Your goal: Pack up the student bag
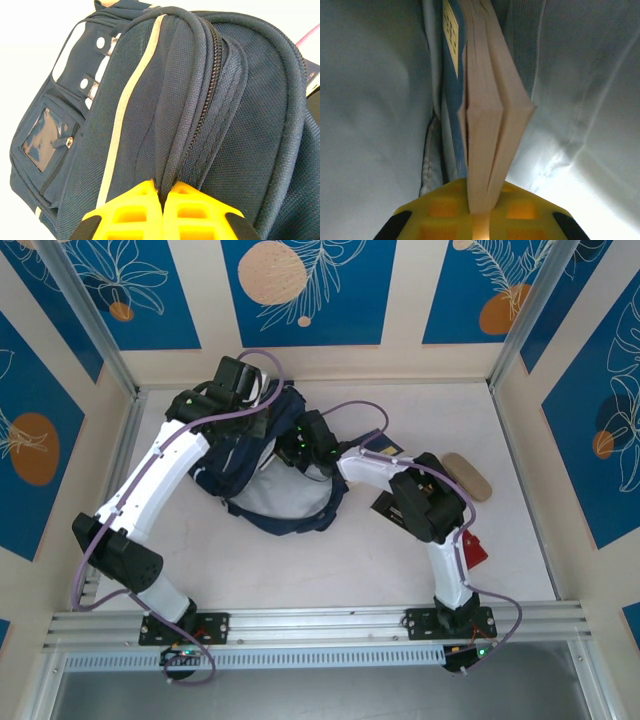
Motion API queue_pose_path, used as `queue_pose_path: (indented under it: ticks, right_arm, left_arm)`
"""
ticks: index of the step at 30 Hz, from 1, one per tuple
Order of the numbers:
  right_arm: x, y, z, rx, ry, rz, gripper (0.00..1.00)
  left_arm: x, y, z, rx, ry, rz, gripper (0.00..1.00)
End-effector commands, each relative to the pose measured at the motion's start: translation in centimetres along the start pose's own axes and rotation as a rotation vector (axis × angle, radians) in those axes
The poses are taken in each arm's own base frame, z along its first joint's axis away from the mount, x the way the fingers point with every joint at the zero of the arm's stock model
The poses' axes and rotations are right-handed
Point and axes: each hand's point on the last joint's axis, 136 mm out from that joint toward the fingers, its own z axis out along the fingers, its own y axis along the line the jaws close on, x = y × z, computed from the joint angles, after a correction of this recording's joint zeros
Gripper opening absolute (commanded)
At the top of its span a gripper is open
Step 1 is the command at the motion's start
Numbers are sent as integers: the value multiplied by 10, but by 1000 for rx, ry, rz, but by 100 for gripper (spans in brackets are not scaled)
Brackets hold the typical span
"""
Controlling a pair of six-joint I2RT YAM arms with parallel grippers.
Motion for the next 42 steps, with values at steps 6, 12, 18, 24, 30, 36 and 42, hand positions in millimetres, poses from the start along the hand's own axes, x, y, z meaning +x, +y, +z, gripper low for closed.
queue_pose_path:
  ticks: [6, 12, 18, 24, 30, 36, 42]
  right_arm:
    - [-2, 8, 12, -7, -23, 89, 33]
    - [9, -8, -30, -52, 19, 90, 55]
    - [36, -5, -79, -173, 149, 15, 56]
    - [47, -36, -128, -52, 116, -27, 56]
    - [32, -85, -180, 140, 12, -114, 57]
    - [0, -136, -221, 447, -67, -230, 65]
    - [-36, -164, -246, 649, -104, -213, 74]
  left_arm:
    - [-29, 3, -20, 12, -126, -63, 0]
    - [-19, 11, -12, -11, -103, -71, 0]
    - [-1, 25, -2, -72, -74, -27, 0]
    - [31, 34, 11, -104, -4, 25, 0]
    - [68, 35, 12, -85, 65, 123, 0]
    - [110, 39, 6, -72, 119, 81, 27]
    - [118, 38, -8, -42, 34, -73, 84]
